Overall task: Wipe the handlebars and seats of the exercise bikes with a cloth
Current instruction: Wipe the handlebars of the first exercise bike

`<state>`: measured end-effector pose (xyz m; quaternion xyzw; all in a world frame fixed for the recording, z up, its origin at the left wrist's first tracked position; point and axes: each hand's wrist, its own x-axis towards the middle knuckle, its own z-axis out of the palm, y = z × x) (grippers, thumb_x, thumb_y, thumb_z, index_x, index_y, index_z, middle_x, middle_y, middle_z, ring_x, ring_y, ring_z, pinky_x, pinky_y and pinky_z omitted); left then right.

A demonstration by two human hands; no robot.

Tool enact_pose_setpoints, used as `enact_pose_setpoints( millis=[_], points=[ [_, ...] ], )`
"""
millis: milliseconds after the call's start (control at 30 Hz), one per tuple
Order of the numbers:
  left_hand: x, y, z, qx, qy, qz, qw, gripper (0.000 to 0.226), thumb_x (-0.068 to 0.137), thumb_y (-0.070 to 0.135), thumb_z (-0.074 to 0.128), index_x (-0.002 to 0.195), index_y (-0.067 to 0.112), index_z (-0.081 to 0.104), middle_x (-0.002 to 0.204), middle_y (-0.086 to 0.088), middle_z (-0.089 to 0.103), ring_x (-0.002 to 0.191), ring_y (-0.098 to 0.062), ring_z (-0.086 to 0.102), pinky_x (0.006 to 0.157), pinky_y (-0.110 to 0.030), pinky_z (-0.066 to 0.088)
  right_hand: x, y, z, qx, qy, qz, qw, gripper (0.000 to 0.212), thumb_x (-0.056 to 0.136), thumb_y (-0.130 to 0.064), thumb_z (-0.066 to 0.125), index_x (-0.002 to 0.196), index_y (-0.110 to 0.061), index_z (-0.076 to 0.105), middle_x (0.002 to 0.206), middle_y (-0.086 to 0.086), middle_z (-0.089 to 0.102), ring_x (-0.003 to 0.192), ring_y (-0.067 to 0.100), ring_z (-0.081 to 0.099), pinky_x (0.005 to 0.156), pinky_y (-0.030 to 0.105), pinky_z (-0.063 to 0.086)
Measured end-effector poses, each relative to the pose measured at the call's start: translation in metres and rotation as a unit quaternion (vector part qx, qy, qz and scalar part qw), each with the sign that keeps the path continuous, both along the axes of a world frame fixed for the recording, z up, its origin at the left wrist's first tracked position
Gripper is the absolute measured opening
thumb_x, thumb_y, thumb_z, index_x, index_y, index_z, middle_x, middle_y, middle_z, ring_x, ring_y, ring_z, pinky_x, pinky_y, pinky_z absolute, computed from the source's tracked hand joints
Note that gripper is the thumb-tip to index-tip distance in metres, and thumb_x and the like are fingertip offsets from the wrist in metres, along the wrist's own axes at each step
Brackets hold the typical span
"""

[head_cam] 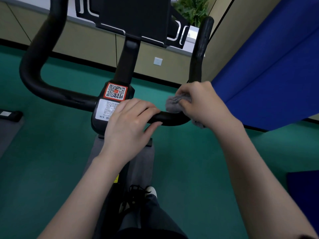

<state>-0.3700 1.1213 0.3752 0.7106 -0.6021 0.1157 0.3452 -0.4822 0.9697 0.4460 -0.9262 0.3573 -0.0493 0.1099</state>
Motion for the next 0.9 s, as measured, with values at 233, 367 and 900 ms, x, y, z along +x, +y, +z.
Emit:
enact_pose_setpoints(
  millis=[233,367,900],
  points=[
    [-0.003,0.0,0.003,0.019,0.005,0.012,1.0,0.026,0.085,0.03,0.069,0.103,0.011,0.07,0.098,0.001,0.066,0.091,-0.022,0.06,0.089,-0.031,0.038,-0.033,0.035,-0.046,-0.047,-0.329,-0.061,0.941,0.017,0.087,0.004,0.058,0.104,0.0,0.061,0.099,0.008,0.06,0.094,0.02,0.057,0.082,0.027,0.046],
    [-0.008,-0.002,0.007,0.035,-0.006,0.019,0.999,0.032,0.086,0.035,0.065,0.105,0.011,0.07,0.098,-0.001,0.066,0.091,-0.025,0.06,0.09,-0.034,0.038,-0.036,0.062,-0.082,-0.067,-0.463,-0.146,0.872,0.017,0.087,0.007,0.059,0.103,0.005,0.057,0.099,0.007,0.053,0.092,0.013,0.052,0.084,0.018,0.043],
    [-0.042,-0.029,-0.004,0.023,0.035,0.025,0.999,0.027,0.087,0.032,0.066,0.105,0.011,0.07,0.098,0.0,0.066,0.09,-0.024,0.059,0.087,-0.034,0.039,-0.023,0.039,-0.088,0.059,-0.612,-0.292,0.733,0.021,0.093,-0.003,0.055,0.11,-0.015,0.049,0.109,0.005,0.055,0.105,0.023,0.057,0.095,0.039,0.047]
  ],
)
